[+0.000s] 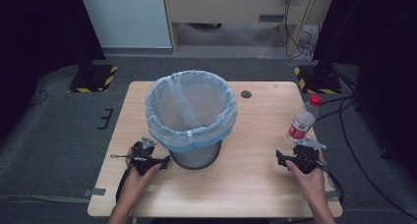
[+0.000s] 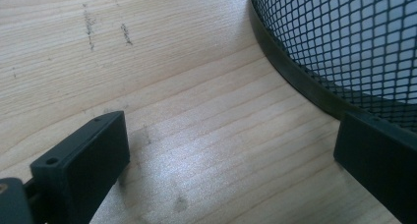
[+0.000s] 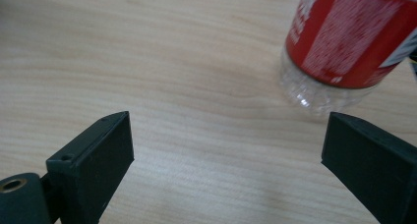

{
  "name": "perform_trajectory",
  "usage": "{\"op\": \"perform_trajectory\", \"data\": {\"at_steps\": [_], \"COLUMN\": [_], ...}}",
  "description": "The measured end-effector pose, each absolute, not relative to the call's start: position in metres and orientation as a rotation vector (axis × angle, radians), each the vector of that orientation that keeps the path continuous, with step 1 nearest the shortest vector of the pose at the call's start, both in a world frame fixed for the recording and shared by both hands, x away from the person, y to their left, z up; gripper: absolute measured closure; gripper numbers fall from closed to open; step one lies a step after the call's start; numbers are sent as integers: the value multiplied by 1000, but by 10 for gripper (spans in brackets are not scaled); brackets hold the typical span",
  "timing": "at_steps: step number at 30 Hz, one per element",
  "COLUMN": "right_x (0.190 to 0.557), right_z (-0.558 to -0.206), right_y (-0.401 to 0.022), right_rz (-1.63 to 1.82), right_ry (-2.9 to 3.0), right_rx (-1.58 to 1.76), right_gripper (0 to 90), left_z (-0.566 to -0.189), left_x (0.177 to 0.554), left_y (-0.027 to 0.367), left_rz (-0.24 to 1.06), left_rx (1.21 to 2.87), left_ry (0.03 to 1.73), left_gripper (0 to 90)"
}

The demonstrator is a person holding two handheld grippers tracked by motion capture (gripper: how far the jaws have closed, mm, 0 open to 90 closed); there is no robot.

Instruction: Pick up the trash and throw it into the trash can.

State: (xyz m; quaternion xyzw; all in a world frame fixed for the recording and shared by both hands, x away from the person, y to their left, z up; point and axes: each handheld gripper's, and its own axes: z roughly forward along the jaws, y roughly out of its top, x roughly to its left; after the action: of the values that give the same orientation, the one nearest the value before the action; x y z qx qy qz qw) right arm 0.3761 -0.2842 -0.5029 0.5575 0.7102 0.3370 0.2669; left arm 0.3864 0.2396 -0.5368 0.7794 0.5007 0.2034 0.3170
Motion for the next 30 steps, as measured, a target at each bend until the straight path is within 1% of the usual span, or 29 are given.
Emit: {"op": "perform_trajectory", "data": {"at_steps": [8,18,30], "right_x": [384,409,435], "right_z": [-489,-467,-460], "right_y": [-302,-326,-335], "right_rz": [927,969,1004], "right_ry": [1836,1734,1720], "right_rx": [1539,1562,1517], "right_gripper": [68,95,96], "left_z": [-537,-537,-537], "left_x": [386,386,386], "left_y": [240,240,240], "left_rz": [535,535,535], "left_rx": [2051,2052,2052], "left_ry": [1318,1318,1317], "left_gripper": [0,0,0]}}
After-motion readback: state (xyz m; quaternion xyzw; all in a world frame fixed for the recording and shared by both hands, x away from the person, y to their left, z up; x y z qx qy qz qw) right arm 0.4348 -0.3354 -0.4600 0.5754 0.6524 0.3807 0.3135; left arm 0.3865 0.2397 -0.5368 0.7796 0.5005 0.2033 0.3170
